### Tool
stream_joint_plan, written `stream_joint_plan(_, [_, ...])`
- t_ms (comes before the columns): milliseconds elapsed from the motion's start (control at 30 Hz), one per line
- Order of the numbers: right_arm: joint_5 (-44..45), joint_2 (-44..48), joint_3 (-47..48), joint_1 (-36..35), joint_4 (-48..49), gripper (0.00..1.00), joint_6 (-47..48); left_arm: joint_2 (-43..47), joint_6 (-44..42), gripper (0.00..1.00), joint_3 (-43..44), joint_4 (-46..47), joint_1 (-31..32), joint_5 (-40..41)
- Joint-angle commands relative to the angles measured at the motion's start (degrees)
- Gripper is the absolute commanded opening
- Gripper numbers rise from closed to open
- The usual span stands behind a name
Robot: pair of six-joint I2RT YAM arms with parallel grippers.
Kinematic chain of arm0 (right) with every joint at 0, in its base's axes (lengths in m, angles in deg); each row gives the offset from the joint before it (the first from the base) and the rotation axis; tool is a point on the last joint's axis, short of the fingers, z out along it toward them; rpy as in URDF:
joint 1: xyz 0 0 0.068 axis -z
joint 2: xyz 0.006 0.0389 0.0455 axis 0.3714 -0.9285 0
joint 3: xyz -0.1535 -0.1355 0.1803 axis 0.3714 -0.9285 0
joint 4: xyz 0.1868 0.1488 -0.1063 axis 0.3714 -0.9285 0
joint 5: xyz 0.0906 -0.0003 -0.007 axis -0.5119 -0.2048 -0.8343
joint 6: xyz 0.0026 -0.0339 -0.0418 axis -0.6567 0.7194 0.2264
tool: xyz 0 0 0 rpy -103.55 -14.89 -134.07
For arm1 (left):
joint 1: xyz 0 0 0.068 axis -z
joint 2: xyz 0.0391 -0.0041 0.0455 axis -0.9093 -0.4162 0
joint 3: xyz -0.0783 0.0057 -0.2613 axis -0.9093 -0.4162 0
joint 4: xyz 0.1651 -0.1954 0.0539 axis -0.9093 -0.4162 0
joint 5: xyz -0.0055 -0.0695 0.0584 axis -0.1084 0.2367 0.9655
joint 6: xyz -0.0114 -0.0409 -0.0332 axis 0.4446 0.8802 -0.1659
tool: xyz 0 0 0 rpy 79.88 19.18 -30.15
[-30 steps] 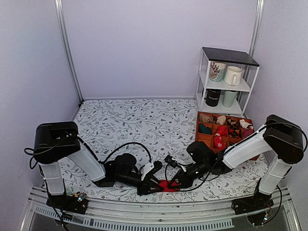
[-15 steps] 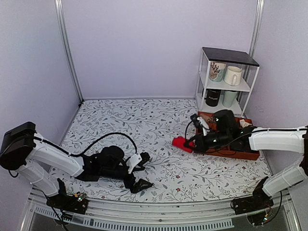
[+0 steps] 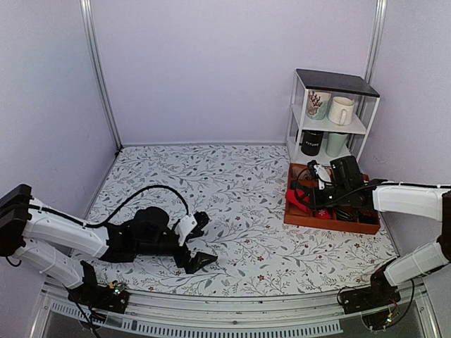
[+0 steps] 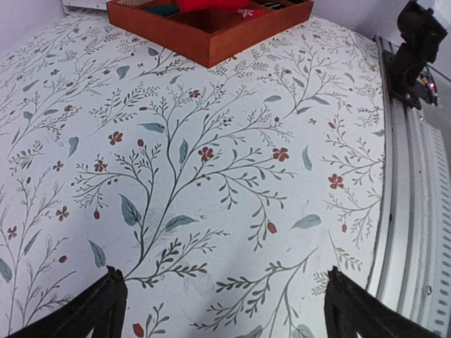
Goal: Roll the socks
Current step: Place a pair of socks in the storage box.
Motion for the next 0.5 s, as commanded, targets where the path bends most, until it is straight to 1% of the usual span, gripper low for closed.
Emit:
stream_joint_plan(0, [5.2,-3.2,0.2,0.4,-0.1,0.00,0.9,0.5,-0.8,0.97,-1.7,-0.5,-0.8,0.1])
stream_joint_plan(67, [7.7,-4.4,1.4,0.5,-2.0,0.00,-1.0,0.4,-0.7,0.96,-1.9,-0.6,-0.8,0.1])
stream_joint_plan(233, [8.4,-7.4,3.5,0.5,-5.4,0.00,-3.7,0.4,-0.3,0.95,-2.3,0.1,-0.8,0.0])
stream_joint_plan(467, [8.3,-10.3,5.4,0.5,-5.7,0.00,-6.6,0.7,-0.9,0.95,-2.8,1.5,-0.8,-0.3])
